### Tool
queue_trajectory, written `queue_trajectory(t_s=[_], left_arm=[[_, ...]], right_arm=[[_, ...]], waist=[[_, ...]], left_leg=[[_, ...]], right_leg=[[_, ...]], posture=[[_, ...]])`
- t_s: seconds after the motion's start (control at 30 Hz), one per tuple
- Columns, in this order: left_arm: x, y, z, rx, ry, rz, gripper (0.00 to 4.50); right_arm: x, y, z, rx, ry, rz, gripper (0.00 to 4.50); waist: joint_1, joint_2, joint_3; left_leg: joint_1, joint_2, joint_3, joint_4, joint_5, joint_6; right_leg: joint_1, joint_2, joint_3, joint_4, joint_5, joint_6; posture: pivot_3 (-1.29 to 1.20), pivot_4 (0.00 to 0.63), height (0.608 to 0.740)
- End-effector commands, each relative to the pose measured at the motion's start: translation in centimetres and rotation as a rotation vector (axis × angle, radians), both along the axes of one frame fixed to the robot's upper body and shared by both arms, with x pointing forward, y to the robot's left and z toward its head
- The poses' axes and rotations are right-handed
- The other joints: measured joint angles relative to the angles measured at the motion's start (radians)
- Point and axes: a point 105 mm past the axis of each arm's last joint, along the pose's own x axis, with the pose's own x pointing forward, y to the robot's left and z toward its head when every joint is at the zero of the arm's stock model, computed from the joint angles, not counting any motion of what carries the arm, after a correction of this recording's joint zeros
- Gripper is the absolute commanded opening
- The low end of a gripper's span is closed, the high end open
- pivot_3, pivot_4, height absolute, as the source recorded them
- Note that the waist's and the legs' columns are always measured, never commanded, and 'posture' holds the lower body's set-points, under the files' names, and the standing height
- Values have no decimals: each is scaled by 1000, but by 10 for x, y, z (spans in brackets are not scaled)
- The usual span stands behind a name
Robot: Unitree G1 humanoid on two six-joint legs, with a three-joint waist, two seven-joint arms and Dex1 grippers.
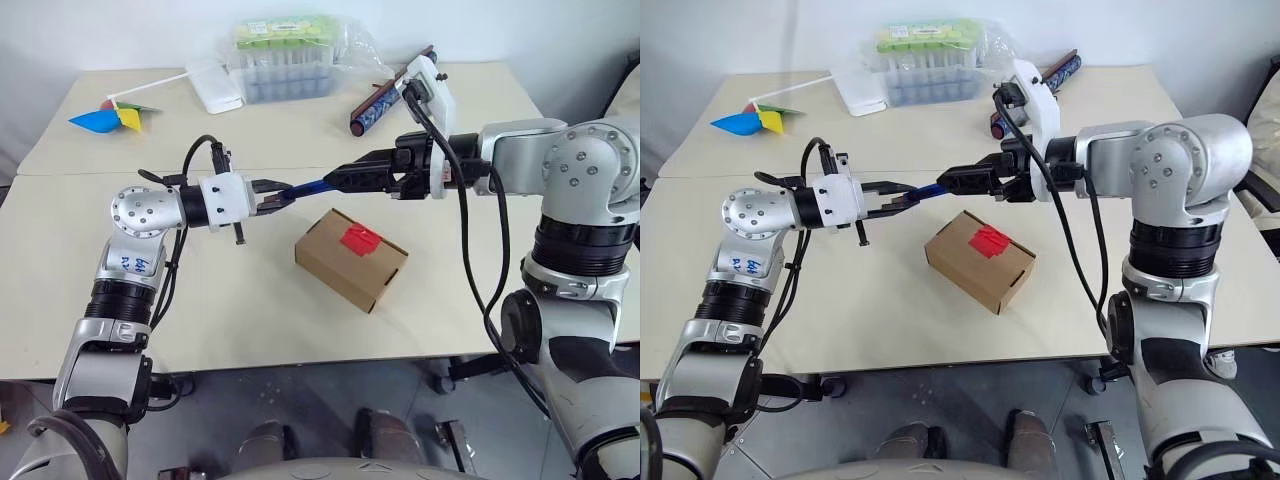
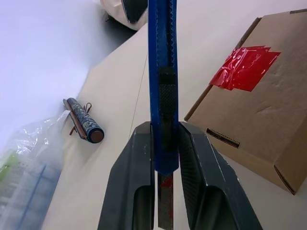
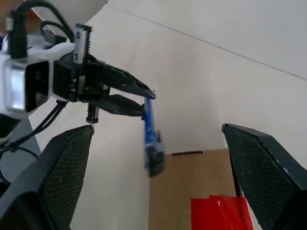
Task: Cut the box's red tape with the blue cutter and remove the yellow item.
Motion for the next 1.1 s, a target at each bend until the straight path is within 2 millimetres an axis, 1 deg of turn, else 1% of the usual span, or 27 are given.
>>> queue_trajectory(t_s=[0.03, 0.13, 0.23, 0.3, 0.33, 0.5, 0.6, 0.63, 0.8, 0.87, 1.0, 1.03, 1.1], left_arm=[[-5, -2, 7, -10, -41, -22, 387], [-6, -2, 8, -13, -46, -17, 387], [-7, -1, 8, -19, -47, -14, 387], [-7, -1, 9, -22, -48, -13, 387], [-7, -1, 9, -23, -49, -11, 387], [-7, 0, 11, -32, -49, -4, 387], [-6, 0, 11, -39, -45, 3, 387], [-5, 1, 12, -43, -42, 8, 387], [2, 4, 8, -71, 58, 46, 387], [2, 5, 5, -88, 127, 46, 1119], [7, 9, 8, -110, 155, 92, 2130], [9, 12, 8, -118, 168, 104, 2503], [10, 21, 9, -138, 209, 130, 3038]], right_arm=[[-1, 6, 10, -6, -45, 40, 4479], [-1, 8, 8, -5, -31, 58, 4479], [0, 10, 7, -8, -27, 66, 3965], [1, 10, 7, -5, -23, 68, 3416], [1, 10, 7, -4, -18, 70, 3011], [0, 10, 6, -10, -15, 79, 1390], [0, 9, 5, -21, -18, 81, 309], [0, 9, 5, -23, -20, 83, 119], [-2, 10, 12, -14, -46, 93, 152], [-2, 10, 16, -7, -57, 95, 152], [-2, 10, 22, -6, -83, 92, 152], [-2, 9, 24, -6, -92, 86, 152], [-1, 7, 29, -1, -109, 76, 152]], waist=[[0, 0, 0], [-1, 0, 0], [0, 0, 0], [-1, 0, 0], [0, 0, 0], [0, 0, 0], [0, 0, 0], [0, 0, 0], [0, 0, 0], [0, 0, 0], [0, 0, 0], [0, 0, 0], [0, 0, 0]], left_leg=[[0, 0, 0, 0, 0, 0], [0, 0, 0, 0, 0, 0], [0, 0, 0, 0, 0, 0], [0, 0, -1, 0, 0, 0], [-1, 0, -1, 0, 0, 0], [-1, 0, -1, 0, 0, 0], [-1, 0, -1, 0, 0, 0], [-1, 0, -1, 0, 0, 0], [-1, 0, -1, 0, 0, 0], [-1, 0, -2, 0, 0, 0], [-1, 0, -2, 0, 0, 0], [-1, 0, -2, 0, 0, 0], [-1, 0, -2, 0, 0, 0]], right_leg=[[0, 0, 0, 0, 0, 0], [0, 0, 0, 0, 0, 0], [0, 0, -1, 0, 0, 0], [0, 0, -1, 0, 0, 0], [0, 0, -1, 0, 0, 0], [0, 0, -1, 0, 0, 0], [0, 0, -1, -1, 0, 0], [0, 0, -2, -1, 0, 0], [0, 0, -2, -1, 0, 0], [0, 0, -2, -1, 0, 0], [0, 0, -2, -1, 0, 0], [0, 0, -2, -1, 0, 0], [0, 0, -2, -1, 0, 0]], posture=[[0, 150, 740], [0, 150, 740], [0, 150, 740], [0, 150, 740], [0, 150, 740], [0, 150, 740], [0, 150, 740], [0, 150, 740], [0, 150, 740], [0, 150, 740], [0, 150, 740], [0, 150, 740], [0, 150, 740]])
